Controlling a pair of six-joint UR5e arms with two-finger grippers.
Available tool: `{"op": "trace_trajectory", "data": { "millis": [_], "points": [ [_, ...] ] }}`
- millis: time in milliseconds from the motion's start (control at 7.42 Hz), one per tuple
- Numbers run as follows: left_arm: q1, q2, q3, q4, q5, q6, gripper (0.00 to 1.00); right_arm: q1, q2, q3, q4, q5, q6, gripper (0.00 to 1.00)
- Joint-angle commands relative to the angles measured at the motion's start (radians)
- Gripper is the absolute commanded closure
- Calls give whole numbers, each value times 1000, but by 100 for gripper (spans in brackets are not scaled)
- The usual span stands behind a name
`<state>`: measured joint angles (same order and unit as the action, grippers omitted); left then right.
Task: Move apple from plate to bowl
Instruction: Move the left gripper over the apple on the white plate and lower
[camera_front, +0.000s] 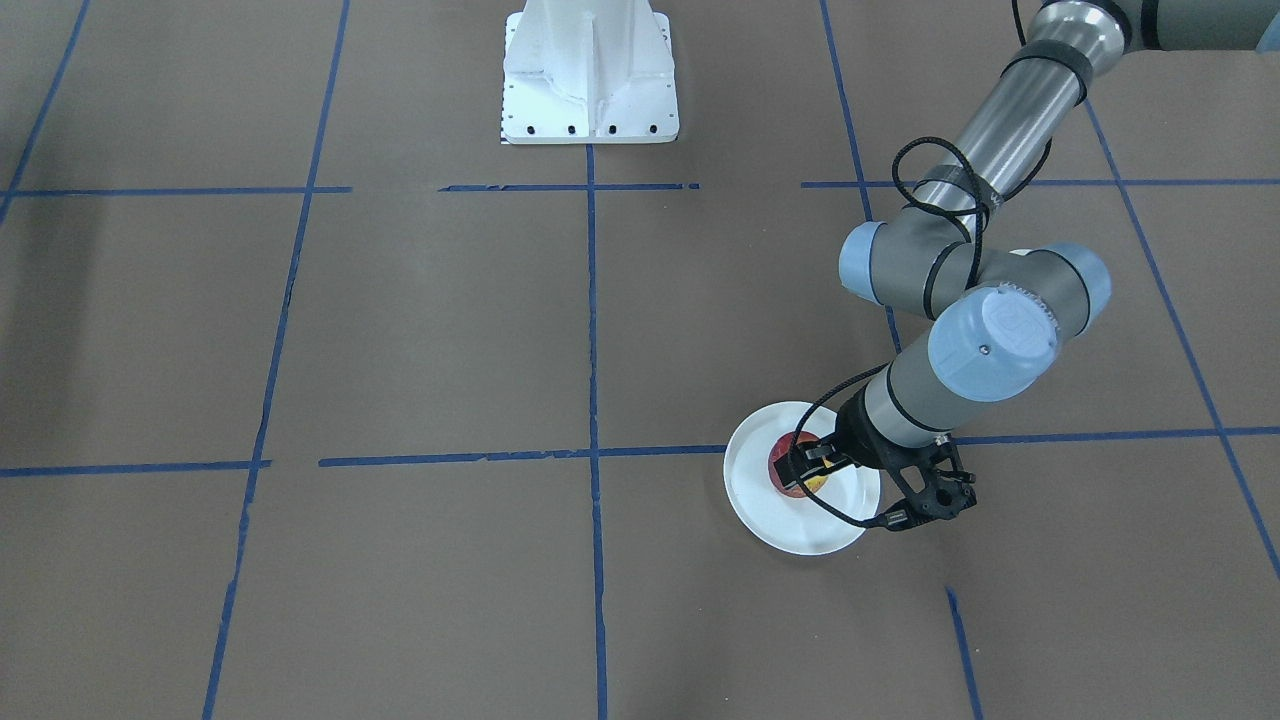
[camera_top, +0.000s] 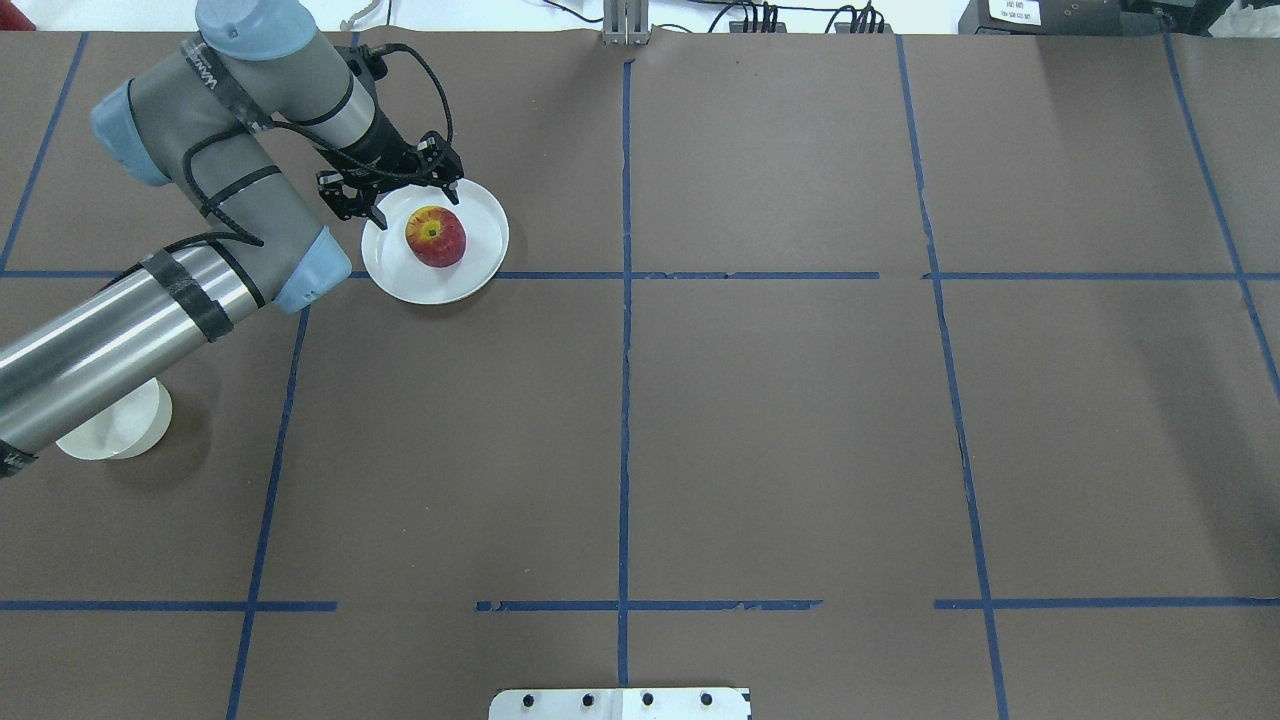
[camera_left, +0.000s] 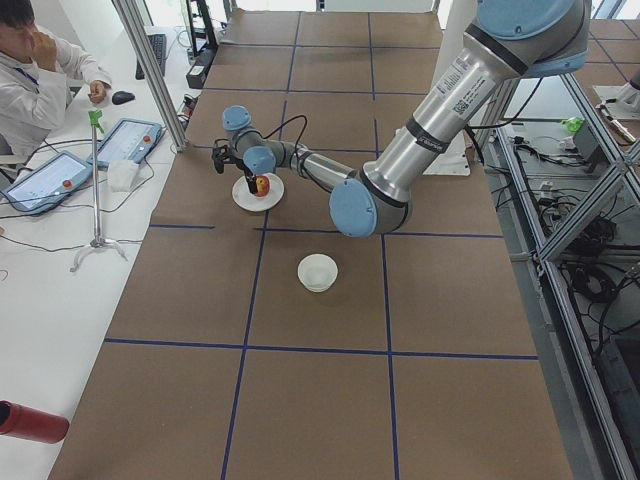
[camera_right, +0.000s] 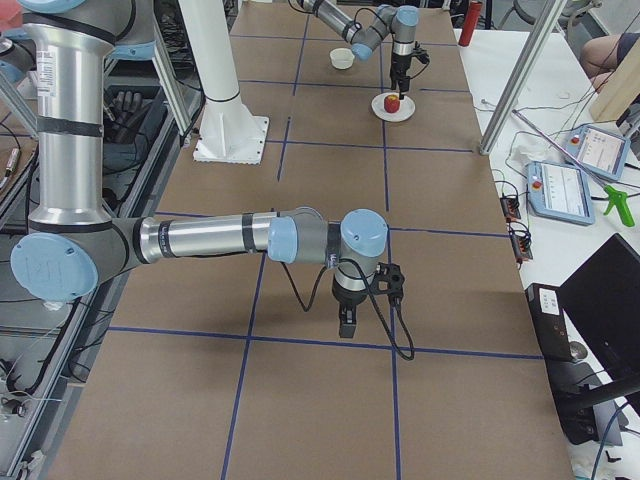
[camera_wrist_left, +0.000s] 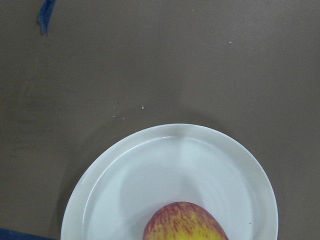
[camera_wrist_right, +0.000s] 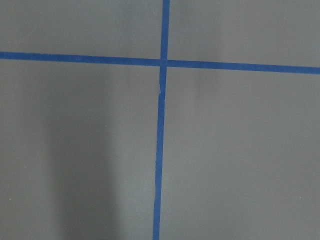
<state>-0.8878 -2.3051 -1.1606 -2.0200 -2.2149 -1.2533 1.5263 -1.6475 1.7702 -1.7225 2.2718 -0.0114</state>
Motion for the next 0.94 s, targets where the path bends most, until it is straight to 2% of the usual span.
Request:
{"op": "trace_trajectory", "data": {
  "millis": [0,539,674,809],
  "points": [
    [33,-2,5,-6,26,-5,0,0,0,0,0,0,1,0],
    [46,-3,45,-45,27,-3,1,0,0,0,0,0,1,0],
    [46,-2,47,-45,27,-3,4,0,0,0,0,0,1,0],
    [46,-3,47,-43,27,-9,22,0,0,0,0,0,1,0]
  ]
}}
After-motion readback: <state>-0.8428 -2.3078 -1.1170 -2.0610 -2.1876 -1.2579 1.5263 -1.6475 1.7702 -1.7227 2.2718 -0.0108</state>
